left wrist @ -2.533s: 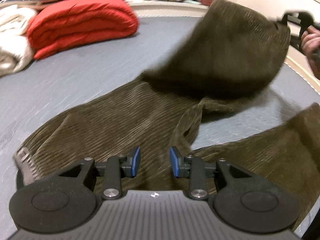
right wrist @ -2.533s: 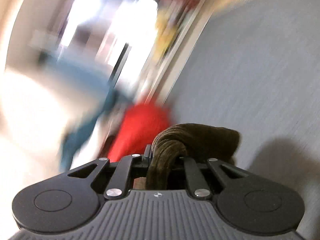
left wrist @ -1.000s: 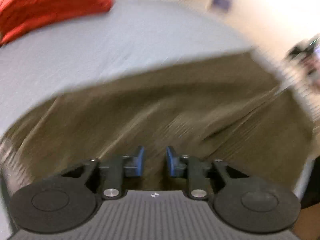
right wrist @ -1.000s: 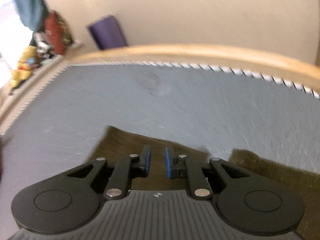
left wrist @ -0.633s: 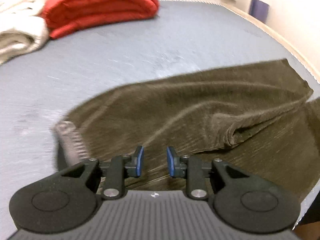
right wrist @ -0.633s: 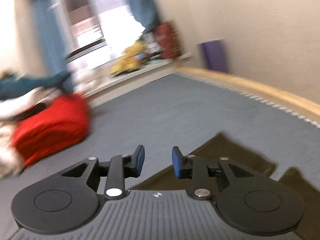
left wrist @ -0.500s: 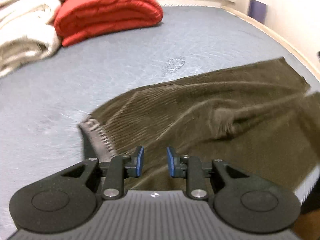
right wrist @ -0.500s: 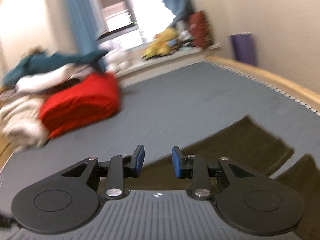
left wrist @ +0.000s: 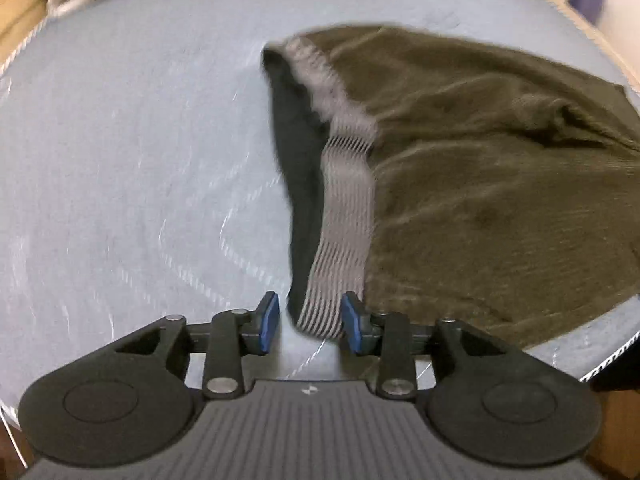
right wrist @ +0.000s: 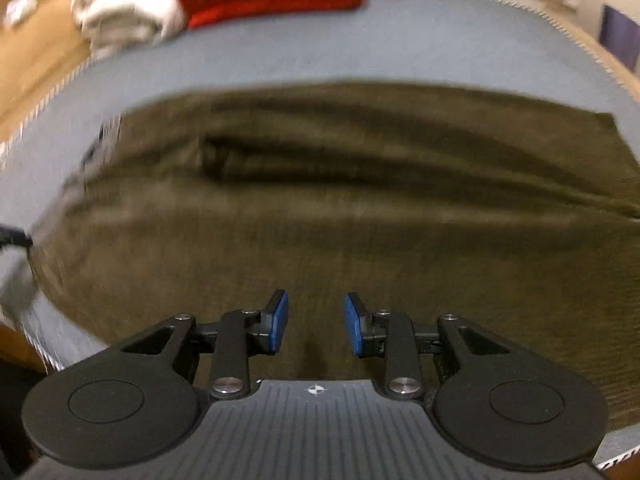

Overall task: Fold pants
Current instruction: 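Grasp the grey striped waistband with the left gripper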

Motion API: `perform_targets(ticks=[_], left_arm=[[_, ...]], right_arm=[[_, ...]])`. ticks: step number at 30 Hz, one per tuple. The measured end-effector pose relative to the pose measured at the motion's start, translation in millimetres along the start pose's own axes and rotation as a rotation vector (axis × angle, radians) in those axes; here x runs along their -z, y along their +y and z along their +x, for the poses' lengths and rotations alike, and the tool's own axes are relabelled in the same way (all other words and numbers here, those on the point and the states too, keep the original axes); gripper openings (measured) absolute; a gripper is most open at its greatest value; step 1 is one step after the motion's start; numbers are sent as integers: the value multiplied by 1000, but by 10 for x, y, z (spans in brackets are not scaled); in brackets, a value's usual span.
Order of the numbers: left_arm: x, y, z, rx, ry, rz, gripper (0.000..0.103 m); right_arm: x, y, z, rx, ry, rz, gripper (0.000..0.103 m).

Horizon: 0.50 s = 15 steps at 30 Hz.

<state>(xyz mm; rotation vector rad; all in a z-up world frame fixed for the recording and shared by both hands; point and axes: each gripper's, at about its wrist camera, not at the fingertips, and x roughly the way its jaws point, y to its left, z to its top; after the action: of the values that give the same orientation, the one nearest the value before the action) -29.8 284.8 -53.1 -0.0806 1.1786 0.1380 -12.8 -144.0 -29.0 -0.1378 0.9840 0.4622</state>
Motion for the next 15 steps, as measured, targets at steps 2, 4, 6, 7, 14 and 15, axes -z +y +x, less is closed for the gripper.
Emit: perform_targets(ticks=[2, 4, 6, 7, 14, 15], left_arm=[[-5, 34, 61, -11, 41, -32, 48], [-54, 42, 48, -16, 49, -55, 49], [-92, 28, -44, -17, 3, -64, 49], [-111, 30, -110, -12, -34, -65, 52], [-162, 110, 8, 37, 0, -144, 72], [-170, 97, 34, 37, 11, -141, 72]], right_arm=[[45, 30, 134, 6, 63, -29, 33], [140, -18, 245, 27, 121, -43, 33], [187, -12, 287, 48, 145, -45, 33], [183, -18, 268, 50, 133, -46, 33], [192, 108, 56, -78, 61, -129, 39], [222, 158, 40, -109, 63, -157, 38]])
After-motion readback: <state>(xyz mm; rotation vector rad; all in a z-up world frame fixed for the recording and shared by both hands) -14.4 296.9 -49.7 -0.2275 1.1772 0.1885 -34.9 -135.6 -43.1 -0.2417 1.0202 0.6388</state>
